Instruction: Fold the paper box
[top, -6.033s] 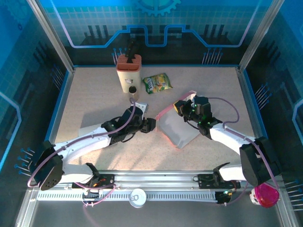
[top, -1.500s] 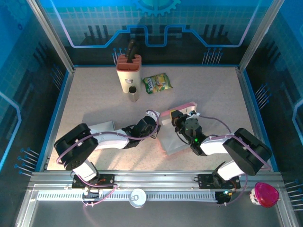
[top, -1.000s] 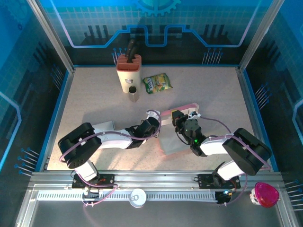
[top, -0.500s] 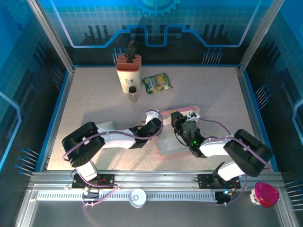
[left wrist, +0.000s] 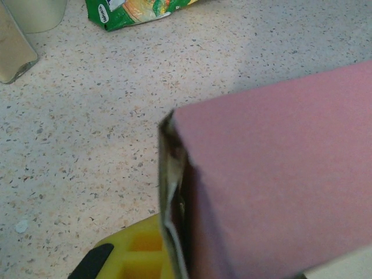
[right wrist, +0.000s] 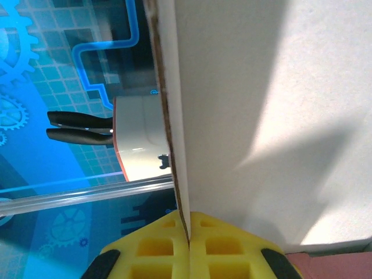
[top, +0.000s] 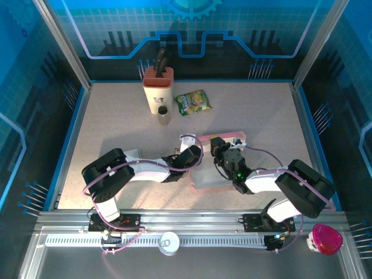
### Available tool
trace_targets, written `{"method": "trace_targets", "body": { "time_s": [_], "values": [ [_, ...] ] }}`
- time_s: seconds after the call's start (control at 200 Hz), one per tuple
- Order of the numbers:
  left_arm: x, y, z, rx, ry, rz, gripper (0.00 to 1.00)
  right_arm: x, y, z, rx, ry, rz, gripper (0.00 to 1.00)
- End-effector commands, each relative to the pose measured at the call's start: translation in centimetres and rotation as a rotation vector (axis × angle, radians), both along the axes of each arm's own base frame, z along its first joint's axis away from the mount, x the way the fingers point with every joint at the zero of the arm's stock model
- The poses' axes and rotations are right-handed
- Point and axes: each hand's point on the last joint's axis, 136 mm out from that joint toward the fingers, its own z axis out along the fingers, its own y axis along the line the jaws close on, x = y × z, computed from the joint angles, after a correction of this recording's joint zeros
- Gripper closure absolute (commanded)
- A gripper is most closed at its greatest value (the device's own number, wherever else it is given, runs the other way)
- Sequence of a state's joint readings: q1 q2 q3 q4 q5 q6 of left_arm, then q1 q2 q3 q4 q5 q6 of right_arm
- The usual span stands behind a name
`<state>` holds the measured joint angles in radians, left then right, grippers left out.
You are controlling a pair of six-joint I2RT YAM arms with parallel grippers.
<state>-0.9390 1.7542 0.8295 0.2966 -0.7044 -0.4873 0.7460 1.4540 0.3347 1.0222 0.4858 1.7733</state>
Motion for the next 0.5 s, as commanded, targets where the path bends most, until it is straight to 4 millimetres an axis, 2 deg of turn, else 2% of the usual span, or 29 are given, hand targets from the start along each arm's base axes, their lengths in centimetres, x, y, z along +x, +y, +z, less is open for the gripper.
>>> {"method": "trace_targets", "body": {
  "time_s": [0.0,0.12,0.24,0.29,0.39,0.495],
  "values": [
    [0.6,-3.0,2.2,-0.097,-0.076,-0.060,1.00,-1.6,1.7,-1.8,-0.035,0.067,0.094,1.00],
    [0.7,-2.5,2.5,-0.100,-0.092,-0.043,1.00,-1.7,1.8,-1.8,-0.035,0.068,0.097,1.00],
    [0.6,-0.9,2.5,-0.046,-0.081,0.025,1.00,-1.6,1.4,-1.6,-0.054,0.065,0.103,1.00],
    [0.5,-0.4,2.4,-0.025,-0.081,0.030,1.00,-1.6,1.0,-1.8,-0.080,0.085,0.112,0.88],
    [0.3,0.4,2.6,0.009,-0.082,0.029,1.00,-1.6,0.0,-0.8,-0.137,0.083,0.134,0.57],
    [0.1,1.3,2.8,0.058,-0.069,0.015,1.00,-2.2,-1.6,1.2,-0.238,0.078,0.163,0.38]
  ]
}}
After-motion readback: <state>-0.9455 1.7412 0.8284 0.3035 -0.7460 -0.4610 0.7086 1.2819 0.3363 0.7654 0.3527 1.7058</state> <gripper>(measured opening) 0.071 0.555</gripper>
